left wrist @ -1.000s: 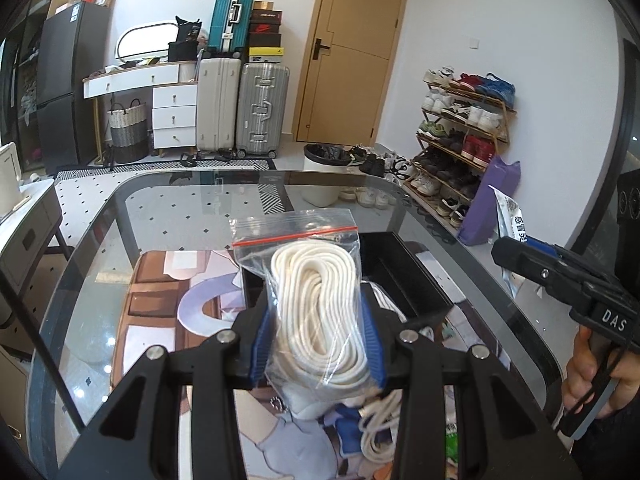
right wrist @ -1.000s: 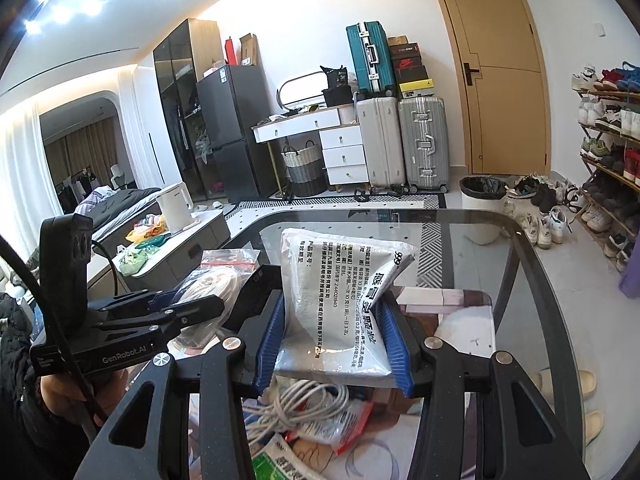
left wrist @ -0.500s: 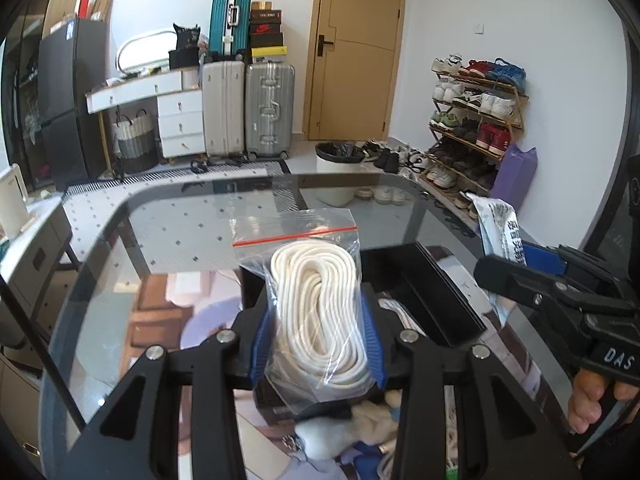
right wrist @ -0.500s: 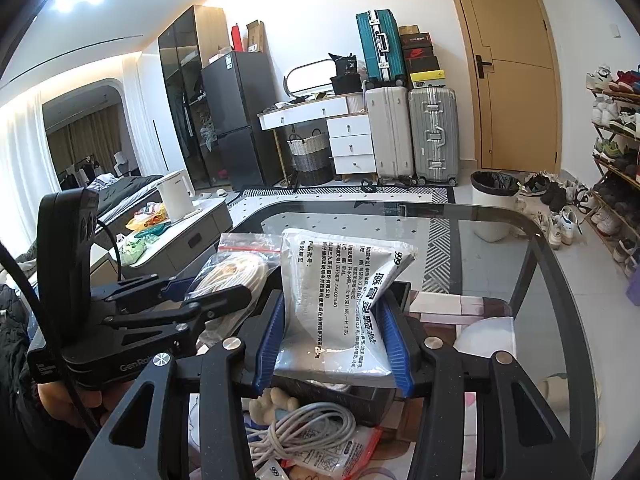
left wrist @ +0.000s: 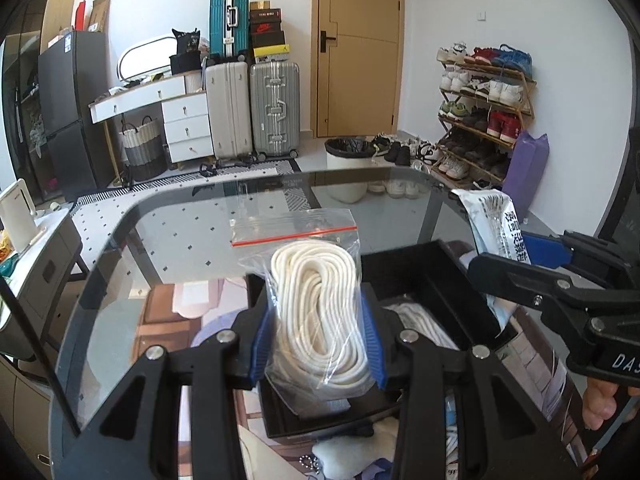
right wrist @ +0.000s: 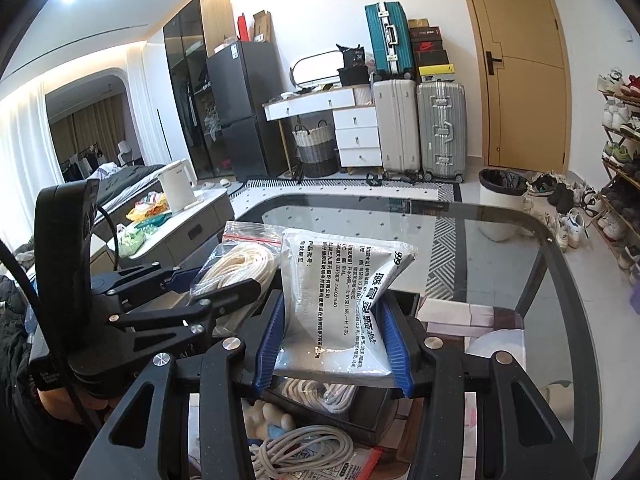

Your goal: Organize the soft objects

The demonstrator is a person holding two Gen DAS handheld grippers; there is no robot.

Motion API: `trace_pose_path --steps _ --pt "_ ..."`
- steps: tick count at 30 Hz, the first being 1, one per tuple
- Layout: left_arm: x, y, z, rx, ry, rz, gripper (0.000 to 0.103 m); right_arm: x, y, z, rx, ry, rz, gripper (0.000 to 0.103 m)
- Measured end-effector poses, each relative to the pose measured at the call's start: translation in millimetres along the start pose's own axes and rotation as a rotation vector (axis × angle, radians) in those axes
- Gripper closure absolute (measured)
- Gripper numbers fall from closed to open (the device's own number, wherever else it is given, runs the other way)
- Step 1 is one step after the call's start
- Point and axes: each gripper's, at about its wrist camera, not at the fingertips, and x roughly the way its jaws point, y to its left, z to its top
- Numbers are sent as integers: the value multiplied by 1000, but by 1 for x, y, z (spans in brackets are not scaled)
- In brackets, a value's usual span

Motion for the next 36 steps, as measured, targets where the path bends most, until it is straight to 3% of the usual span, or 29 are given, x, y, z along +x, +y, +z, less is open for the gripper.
trace_pose_path --steps 11,13,15,17,20,22,24,26,29,36 --pt "16 -3 -13 -4 50 -20 64 22 1 -13 9 53 4 56" --pt "16 -3 -14 -7 56 -25 62 23 3 -14 4 55 11 52" --pt "15 0 -15 -14 62 -35 58 20 5 -13 -3 40 0 44" --pt "13 1 -14 -24 61 -45 44 16 5 -13 1 26 -12 35" --pt "8 3 -15 -36 64 -63 41 9 3 -13 11 15 -16 32" --pt "5 3 -16 -39 70 -76 35 3 3 -16 13 12 -27 24" --pt "-1 1 -16 -38 64 -113 22 -2 2 -20 23 10 -37 12" --pt "-10 -2 -17 -24 45 -98 5 -8 1 -26 30 5 -49 11" --pt "-21 -6 -17 4 22 -64 2 -12 2 -32 24 24 -59 3" --pt "-40 2 -27 -29 18 -27 0 -31 3 -46 40 13 -59 1"
